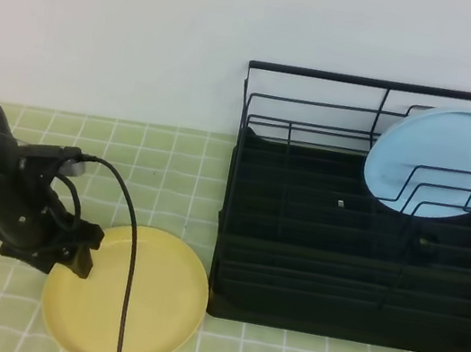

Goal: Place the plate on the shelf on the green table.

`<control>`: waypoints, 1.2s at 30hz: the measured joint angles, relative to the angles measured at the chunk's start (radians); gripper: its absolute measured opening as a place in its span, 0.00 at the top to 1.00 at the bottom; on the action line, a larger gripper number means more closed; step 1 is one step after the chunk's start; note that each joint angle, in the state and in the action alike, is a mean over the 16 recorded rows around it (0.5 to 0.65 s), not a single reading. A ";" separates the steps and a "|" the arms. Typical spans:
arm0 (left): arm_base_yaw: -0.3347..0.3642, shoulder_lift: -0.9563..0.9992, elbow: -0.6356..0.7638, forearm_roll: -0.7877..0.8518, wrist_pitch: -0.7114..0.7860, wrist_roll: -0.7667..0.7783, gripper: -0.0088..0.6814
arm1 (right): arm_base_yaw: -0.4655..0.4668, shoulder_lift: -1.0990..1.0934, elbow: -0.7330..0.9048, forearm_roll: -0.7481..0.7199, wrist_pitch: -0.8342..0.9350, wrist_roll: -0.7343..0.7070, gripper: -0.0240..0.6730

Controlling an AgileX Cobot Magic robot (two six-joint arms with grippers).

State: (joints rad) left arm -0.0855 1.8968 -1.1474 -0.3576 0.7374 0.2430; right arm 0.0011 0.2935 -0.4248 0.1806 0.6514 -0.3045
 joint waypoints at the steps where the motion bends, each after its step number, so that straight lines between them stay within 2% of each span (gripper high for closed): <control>1: 0.000 0.000 -0.007 0.005 0.008 -0.006 0.45 | 0.000 0.000 0.000 0.000 0.000 0.000 0.97; 5: -0.001 0.002 -0.035 0.025 0.043 -0.033 0.39 | 0.000 0.000 0.000 0.000 -0.002 0.000 0.97; 10: -0.001 0.004 -0.068 0.051 0.083 -0.067 0.42 | 0.000 0.000 0.000 0.000 -0.009 0.000 0.97; 29: -0.001 0.026 -0.080 0.064 0.106 -0.057 0.67 | 0.000 0.000 0.000 0.000 -0.048 0.000 0.97; 36: -0.001 0.032 -0.080 0.064 0.106 -0.044 0.81 | 0.000 0.000 0.000 0.000 -0.050 0.000 0.97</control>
State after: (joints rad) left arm -0.0860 1.9289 -1.2273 -0.2931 0.8432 0.1990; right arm 0.0011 0.2935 -0.4248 0.1806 0.6015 -0.3045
